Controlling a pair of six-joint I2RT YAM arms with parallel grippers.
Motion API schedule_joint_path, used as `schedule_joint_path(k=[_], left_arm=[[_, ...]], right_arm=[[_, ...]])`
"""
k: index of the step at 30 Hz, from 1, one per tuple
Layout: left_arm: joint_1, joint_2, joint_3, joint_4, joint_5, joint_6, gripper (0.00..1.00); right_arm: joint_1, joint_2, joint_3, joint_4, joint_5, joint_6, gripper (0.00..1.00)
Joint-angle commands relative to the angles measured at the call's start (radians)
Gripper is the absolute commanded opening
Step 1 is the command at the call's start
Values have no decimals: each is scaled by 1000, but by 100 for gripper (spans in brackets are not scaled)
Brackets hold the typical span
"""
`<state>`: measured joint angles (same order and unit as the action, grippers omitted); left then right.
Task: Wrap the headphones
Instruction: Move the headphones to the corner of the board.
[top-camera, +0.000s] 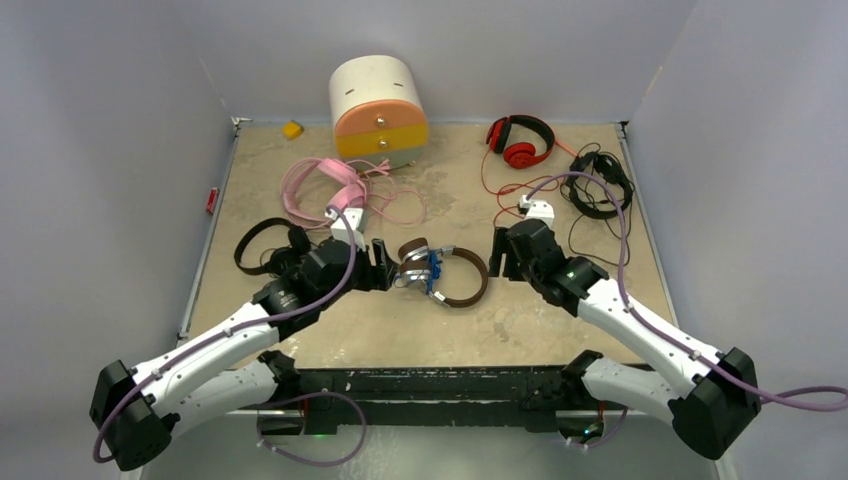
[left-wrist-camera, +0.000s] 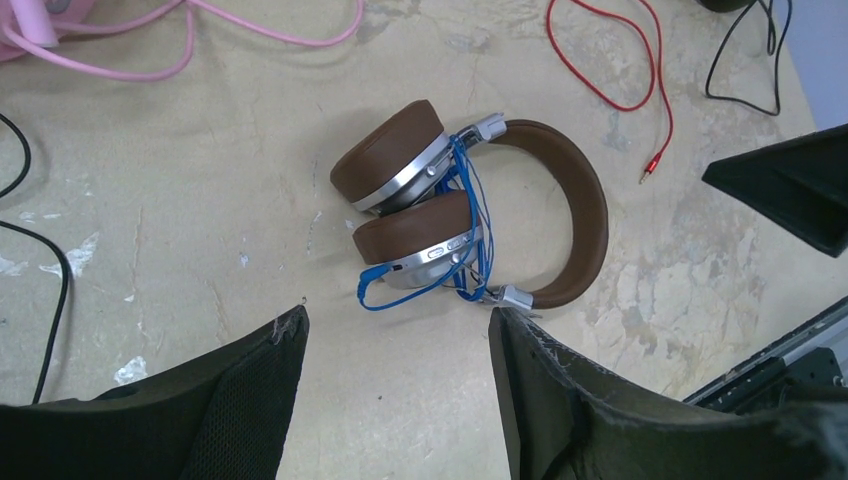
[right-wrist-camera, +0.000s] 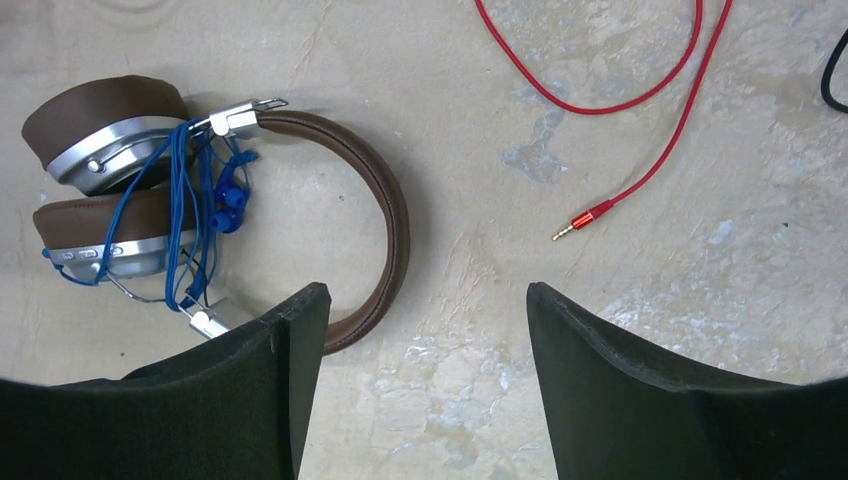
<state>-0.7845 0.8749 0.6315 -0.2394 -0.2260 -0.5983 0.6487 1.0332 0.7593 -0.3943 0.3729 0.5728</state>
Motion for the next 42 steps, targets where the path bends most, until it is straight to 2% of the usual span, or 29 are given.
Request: schedule_joint_path(k=[1, 4, 7, 11, 24, 30, 32, 34, 38, 40, 42], left_arm=[[5, 53, -24, 133, 14, 27, 65], [6, 125, -7, 179, -23, 44, 66], [9, 214, 31, 205, -76, 42, 61], [29, 337, 101, 224, -43, 61, 57], [91, 624, 204, 313, 198, 11, 64], [88, 745, 260, 333, 447, 8, 54], [68, 760, 243, 385, 504, -37, 52], [25, 770, 234, 420, 502, -75, 52], [-103, 800, 231, 470, 411, -170, 52], [-167, 837, 225, 549, 371, -239, 52], [-221, 883, 225, 624, 315, -318, 52]], right_arm=[[-1, 1, 0, -6, -22, -46, 74], [-1, 19, 21, -23, -44, -44, 71], [-1, 15, 35, -36, -52, -42, 71], [-1, -16, 36, -52, -57, -49, 71], [-1, -33, 36, -61, -106, -35, 71], [-1, -38, 44, -71, -105, -29, 70], [-1, -51, 46, -80, -100, -27, 70], [-1, -69, 52, -97, -70, -17, 70], [-1, -83, 87, -195, 66, 59, 71], [-4, -80, 108, -264, 142, 94, 71], [-17, -77, 117, -281, 149, 89, 71]])
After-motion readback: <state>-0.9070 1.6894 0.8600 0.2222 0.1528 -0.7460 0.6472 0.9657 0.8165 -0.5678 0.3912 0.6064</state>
